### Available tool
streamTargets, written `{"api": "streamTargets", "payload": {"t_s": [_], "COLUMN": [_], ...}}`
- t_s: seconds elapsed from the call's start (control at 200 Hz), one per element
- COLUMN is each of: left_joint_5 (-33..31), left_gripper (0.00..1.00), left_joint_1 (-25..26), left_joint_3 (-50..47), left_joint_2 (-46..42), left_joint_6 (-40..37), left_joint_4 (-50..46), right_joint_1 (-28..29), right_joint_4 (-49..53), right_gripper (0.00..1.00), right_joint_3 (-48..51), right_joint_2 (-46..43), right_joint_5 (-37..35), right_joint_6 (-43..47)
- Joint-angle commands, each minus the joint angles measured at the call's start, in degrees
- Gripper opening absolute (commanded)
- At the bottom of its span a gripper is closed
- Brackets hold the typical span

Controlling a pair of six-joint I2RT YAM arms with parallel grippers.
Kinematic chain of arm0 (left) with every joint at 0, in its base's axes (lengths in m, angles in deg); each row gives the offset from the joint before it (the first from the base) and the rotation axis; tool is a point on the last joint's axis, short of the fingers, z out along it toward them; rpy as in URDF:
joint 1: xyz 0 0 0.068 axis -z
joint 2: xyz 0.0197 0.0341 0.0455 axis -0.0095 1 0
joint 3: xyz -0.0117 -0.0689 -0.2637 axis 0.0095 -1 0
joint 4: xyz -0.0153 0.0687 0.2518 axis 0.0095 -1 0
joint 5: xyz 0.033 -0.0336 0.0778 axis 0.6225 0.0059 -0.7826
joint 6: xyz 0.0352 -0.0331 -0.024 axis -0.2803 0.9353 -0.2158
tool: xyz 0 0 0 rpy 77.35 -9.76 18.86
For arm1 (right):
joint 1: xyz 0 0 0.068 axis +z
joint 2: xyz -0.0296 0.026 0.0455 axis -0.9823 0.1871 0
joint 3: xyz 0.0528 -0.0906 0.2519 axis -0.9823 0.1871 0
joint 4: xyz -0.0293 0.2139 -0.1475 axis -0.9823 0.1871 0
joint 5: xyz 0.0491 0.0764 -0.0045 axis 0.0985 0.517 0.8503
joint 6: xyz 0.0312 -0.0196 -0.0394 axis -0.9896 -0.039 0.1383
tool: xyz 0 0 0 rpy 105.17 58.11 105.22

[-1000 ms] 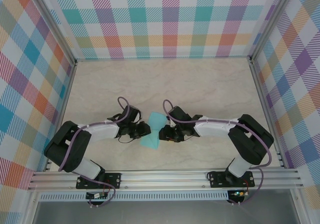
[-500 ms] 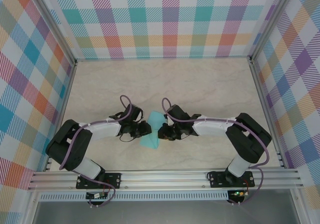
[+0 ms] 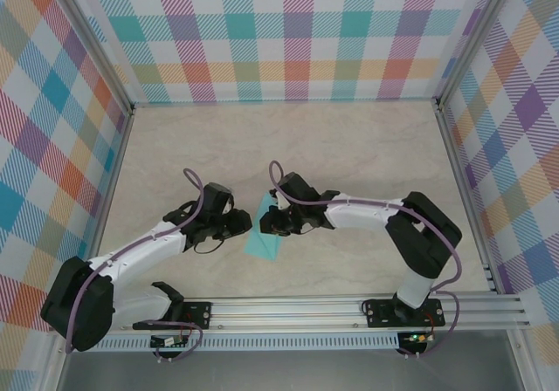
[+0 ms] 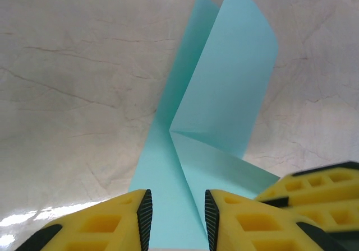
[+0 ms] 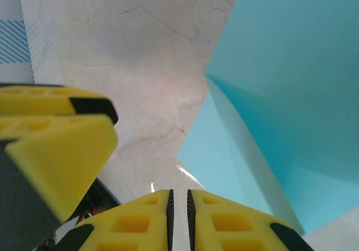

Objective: Fold a paper plane with a square sheet of paper (pick it up from the middle)
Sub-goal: Turn over the paper at the center of the table.

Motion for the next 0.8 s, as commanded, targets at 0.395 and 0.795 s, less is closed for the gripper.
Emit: {"api": "streamTargets", "payload": {"t_s": [0.395,0.795], "left_joint_5": [0.31,5.75], "left_gripper": [0.33,0.33], "left_joint_1": [0.75,0.75], "left_joint_3": [-0.95,0.38], "left_joint_2": [-1.49,3.22], "left_joint_6": [0.67,0.67], "left_joint_4": [-1.53,3.95], "right_joint_1": [-0.88,-0.8], "right_joint_4": [2.15,4.02], "right_gripper": [0.16,0.16], "right_joint_3": [2.44,2.61], "right_joint_2": [6.06,6.81], "right_joint_5": [-2.72,-3.81], "right_joint_6": [1.64,1.91]}}
